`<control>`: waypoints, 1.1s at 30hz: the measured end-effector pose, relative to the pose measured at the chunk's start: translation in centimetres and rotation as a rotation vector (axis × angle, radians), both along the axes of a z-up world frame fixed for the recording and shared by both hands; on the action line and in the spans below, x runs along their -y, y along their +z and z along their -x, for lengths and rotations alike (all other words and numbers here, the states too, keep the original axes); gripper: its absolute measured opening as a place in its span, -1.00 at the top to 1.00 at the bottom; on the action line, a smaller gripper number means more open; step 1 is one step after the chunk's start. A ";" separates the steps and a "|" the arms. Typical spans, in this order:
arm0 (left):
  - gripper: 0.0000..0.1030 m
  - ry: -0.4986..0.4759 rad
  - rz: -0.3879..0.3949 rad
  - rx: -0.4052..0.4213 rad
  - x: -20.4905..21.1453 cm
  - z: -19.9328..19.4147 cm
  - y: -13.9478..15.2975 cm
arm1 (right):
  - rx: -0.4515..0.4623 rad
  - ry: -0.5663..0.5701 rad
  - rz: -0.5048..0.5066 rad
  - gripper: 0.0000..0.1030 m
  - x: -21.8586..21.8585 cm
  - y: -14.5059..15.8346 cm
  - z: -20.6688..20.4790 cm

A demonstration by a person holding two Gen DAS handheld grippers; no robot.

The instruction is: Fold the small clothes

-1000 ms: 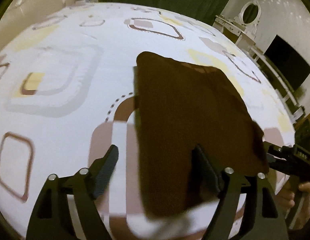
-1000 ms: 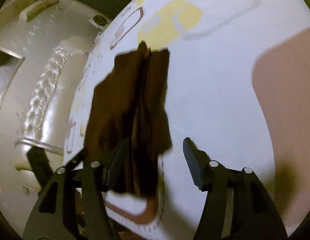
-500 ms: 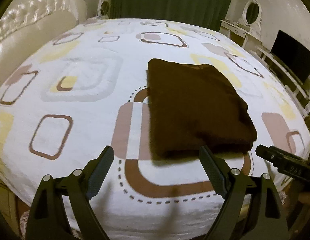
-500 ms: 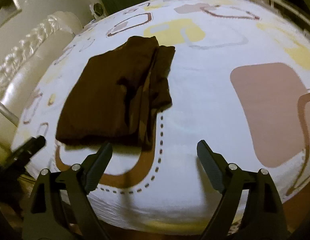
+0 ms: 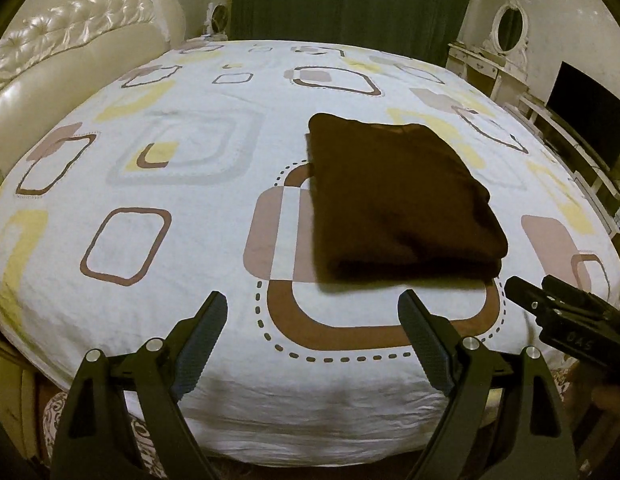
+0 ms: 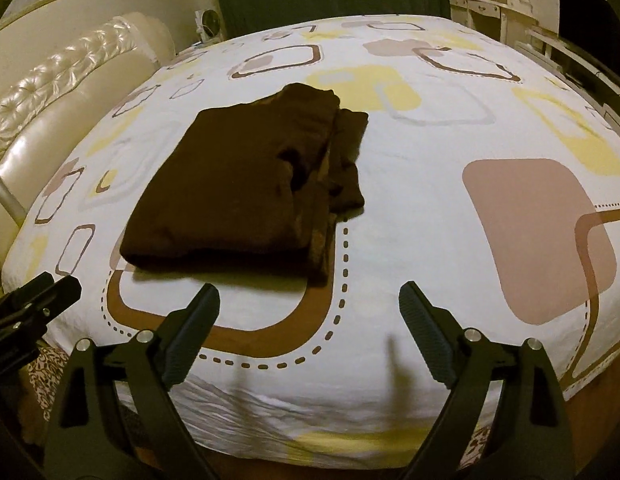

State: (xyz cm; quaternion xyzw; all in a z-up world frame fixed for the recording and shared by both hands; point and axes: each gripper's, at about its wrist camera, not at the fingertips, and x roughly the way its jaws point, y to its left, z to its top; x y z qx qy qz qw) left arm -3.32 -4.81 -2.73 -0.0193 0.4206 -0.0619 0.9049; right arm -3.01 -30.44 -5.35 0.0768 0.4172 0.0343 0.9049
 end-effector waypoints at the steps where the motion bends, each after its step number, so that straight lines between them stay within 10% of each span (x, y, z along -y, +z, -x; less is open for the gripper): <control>1: -0.67 -0.002 -0.008 0.008 0.1 0.1 0.1 | 0.001 -0.001 -0.002 -0.77 0.0 -0.1 0.1; 33: -0.67 -0.005 -0.041 0.049 1.0 0.9 0.7 | 0.015 -0.060 -0.058 -0.77 1.6 -0.7 -0.2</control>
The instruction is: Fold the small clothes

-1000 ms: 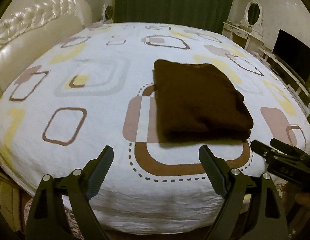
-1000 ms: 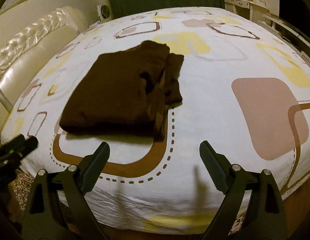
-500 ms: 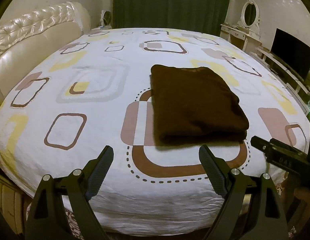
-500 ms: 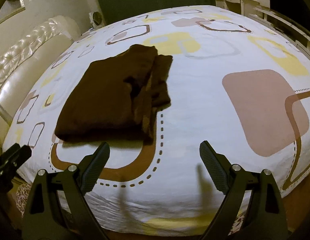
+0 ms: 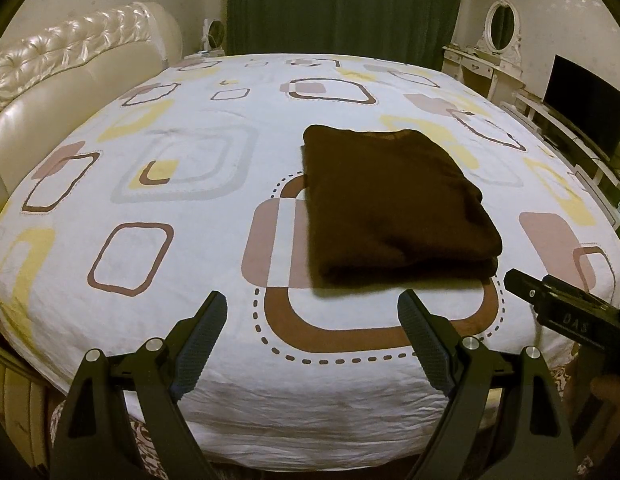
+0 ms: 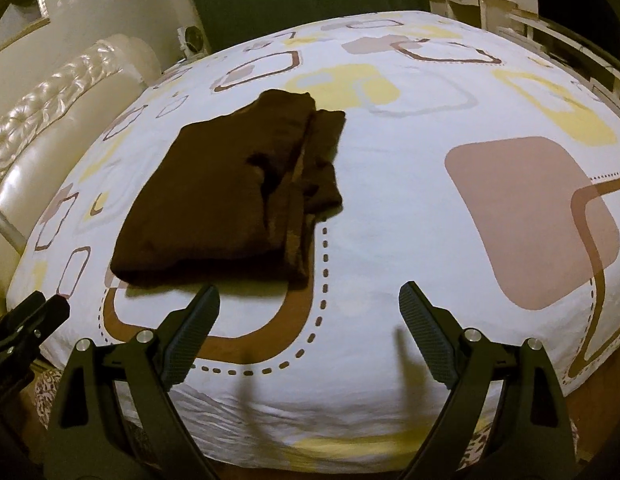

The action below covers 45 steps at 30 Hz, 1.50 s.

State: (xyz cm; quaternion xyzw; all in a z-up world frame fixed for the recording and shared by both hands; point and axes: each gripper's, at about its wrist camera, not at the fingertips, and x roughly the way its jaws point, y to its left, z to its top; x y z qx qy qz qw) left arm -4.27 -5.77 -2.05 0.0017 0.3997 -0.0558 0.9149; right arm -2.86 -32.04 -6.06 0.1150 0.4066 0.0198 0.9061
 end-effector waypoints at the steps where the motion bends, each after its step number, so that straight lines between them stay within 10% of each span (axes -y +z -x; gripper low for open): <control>1: -0.67 0.000 0.000 0.002 0.0 0.0 0.0 | 0.000 0.005 0.002 -0.77 -0.1 0.0 0.0; 45: -0.67 0.007 -0.014 -0.031 0.7 0.2 -1.0 | 0.000 0.066 0.044 -0.77 -2.8 0.1 0.8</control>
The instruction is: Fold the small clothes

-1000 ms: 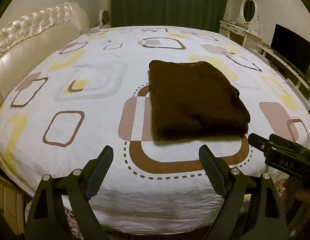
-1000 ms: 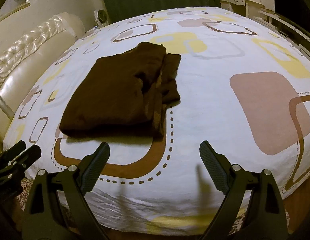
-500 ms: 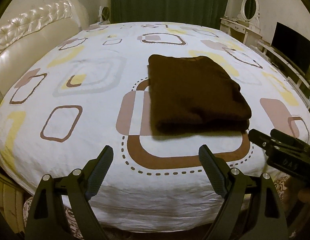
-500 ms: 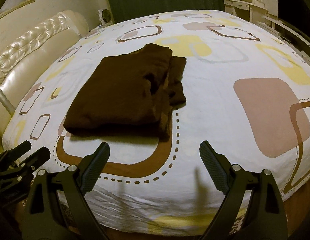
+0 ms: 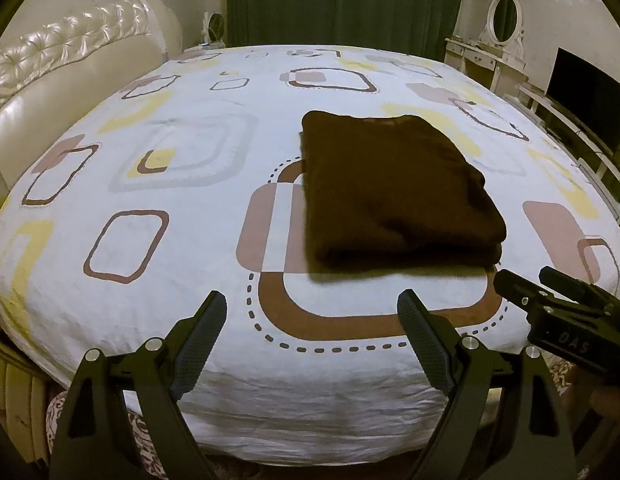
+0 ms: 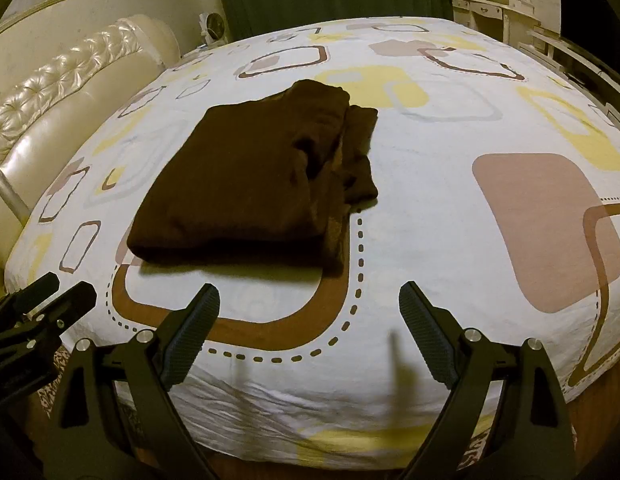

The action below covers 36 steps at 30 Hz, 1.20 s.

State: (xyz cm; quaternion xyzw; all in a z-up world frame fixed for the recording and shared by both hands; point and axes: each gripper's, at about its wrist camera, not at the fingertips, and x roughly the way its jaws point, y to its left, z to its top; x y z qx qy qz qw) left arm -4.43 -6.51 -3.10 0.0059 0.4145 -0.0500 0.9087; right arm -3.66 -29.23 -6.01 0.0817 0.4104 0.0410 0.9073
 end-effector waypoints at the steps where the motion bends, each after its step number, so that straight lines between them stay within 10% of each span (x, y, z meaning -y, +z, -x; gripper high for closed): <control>1: -0.67 0.000 0.000 0.000 0.0 0.0 0.0 | -0.001 0.001 0.000 -0.77 0.0 0.0 0.0; 20: -0.77 0.022 0.119 0.068 -2.3 -0.6 3.2 | -0.011 -0.007 -0.024 -0.77 0.4 -0.2 -0.3; 29: -0.77 0.215 -0.015 0.042 -10.3 -14.3 2.5 | 0.060 -0.083 -0.062 -0.78 5.0 2.6 -7.1; 36: -0.77 0.419 -0.088 -0.021 -18.7 -28.2 -1.9 | 0.052 -0.199 0.066 -0.81 11.2 2.1 -23.3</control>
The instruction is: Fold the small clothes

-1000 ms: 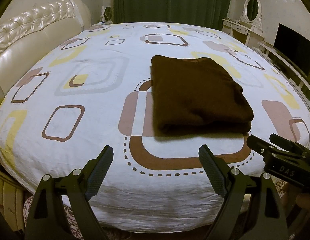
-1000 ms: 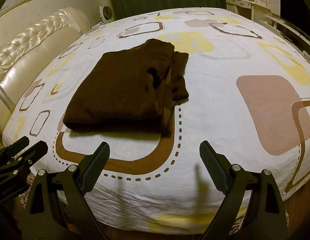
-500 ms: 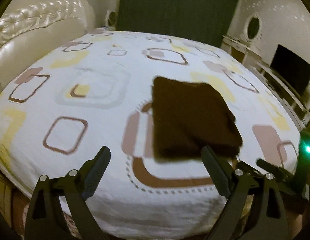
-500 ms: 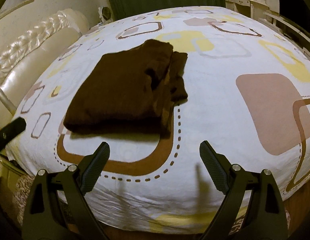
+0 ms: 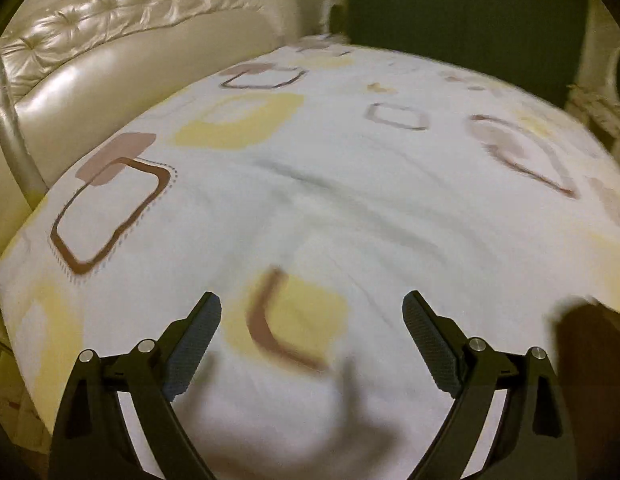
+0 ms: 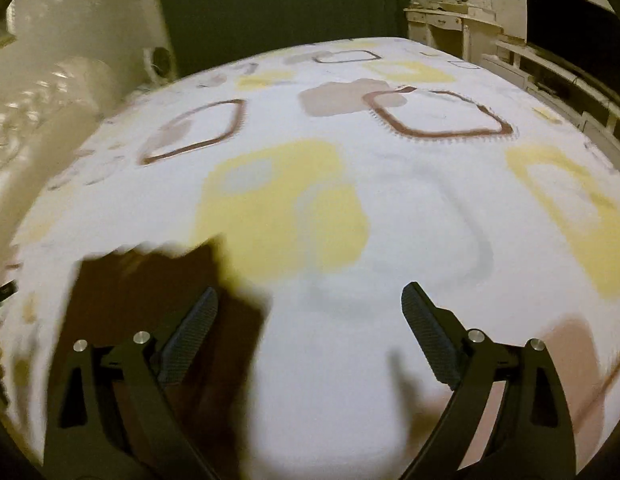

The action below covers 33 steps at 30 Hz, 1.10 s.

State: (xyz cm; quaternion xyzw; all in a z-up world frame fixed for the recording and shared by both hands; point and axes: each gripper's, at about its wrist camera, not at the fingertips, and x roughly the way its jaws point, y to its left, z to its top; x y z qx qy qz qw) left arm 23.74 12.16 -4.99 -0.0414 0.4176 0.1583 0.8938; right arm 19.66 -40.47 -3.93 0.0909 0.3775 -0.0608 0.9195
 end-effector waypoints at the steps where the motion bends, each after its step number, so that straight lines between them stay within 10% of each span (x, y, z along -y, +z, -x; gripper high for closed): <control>1: -0.77 0.028 -0.003 -0.008 -1.4 -1.8 -0.8 | -0.004 -0.012 0.023 -0.81 0.6 -0.2 -2.0; 9: -0.81 0.169 0.095 -0.056 -7.8 -5.2 -6.2 | -0.075 -0.159 0.080 -0.85 6.1 -4.1 -12.4; 33: -0.85 0.170 0.081 -0.061 -7.8 -5.4 -6.3 | -0.118 -0.174 0.081 -0.96 6.3 -6.2 -12.9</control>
